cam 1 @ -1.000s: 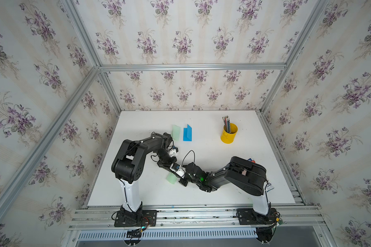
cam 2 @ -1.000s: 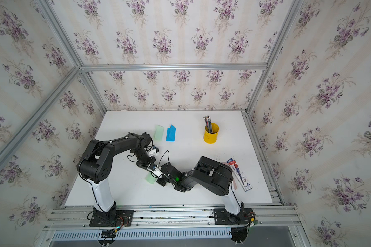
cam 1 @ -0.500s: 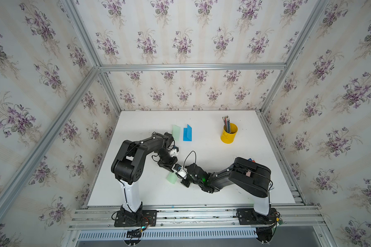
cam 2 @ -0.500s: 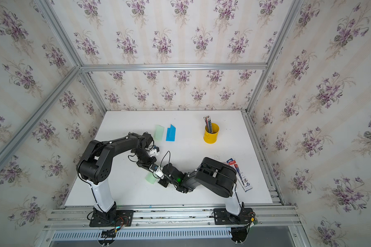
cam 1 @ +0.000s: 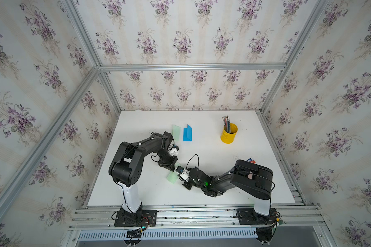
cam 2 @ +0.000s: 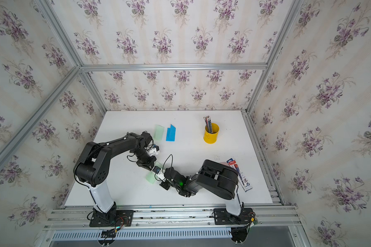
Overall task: Fold the square paper along the opposite sides
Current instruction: Smooth out the paper at the center of the board.
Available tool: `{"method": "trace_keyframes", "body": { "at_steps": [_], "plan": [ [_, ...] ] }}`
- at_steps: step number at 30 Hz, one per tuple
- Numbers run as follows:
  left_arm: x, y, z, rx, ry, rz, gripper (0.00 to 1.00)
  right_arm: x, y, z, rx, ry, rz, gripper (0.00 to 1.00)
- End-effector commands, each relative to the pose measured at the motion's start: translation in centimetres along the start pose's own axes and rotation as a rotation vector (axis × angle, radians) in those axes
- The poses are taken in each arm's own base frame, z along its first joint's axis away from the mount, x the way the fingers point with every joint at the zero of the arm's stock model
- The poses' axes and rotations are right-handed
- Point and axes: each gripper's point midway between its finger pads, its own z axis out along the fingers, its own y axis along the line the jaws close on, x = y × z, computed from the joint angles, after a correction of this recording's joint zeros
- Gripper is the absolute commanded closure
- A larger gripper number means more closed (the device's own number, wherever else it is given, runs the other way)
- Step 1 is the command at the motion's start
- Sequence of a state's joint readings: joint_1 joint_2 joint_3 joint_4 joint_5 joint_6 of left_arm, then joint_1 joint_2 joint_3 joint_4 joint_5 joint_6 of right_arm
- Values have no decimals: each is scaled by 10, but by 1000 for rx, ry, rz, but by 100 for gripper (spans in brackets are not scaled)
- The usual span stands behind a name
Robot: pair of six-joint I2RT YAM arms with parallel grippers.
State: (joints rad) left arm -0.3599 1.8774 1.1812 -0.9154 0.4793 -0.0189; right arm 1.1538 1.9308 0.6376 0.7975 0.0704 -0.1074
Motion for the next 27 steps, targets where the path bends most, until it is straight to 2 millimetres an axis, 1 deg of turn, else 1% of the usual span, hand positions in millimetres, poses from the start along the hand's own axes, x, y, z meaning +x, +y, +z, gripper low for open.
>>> {"method": "trace_keyframes", "body": {
  "at_steps": [1,2,3,5,6,7,9,10,12,17,19,23,27],
  "plan": [
    [-3,5,1,-19,-3,1,100,82,5,-14,-22,315,-19,100],
    [-3,5,2,-19,0,0,100,79,5,-15,-19,309,-21,100],
    [-2,5,3,-20,4,1,100,72,3,-17,-14,292,-25,100],
    [-2,6,4,-22,5,3,100,48,0,-20,-6,228,-44,100],
    [-2,5,4,-17,4,5,100,30,-1,-20,0,174,-57,100],
    [-3,5,5,-13,5,5,100,12,-2,-18,5,122,-68,100],
    [-3,5,7,-5,10,4,100,-14,-1,-12,-7,51,-74,100],
    [-3,4,7,-3,10,3,100,-22,2,-8,-18,20,-78,100],
    [-2,6,9,-6,17,2,100,-30,5,-2,-38,-20,-89,100],
    [0,7,12,-10,25,-2,100,-43,10,12,-62,-59,-118,100],
    [0,8,12,-13,27,-4,100,-42,12,17,-70,-59,-120,100],
    [0,10,13,-18,29,-6,100,-24,15,22,-82,-19,-112,100],
    [1,13,13,-25,33,-17,100,-2,16,17,-85,34,-93,100]
  ]
}}
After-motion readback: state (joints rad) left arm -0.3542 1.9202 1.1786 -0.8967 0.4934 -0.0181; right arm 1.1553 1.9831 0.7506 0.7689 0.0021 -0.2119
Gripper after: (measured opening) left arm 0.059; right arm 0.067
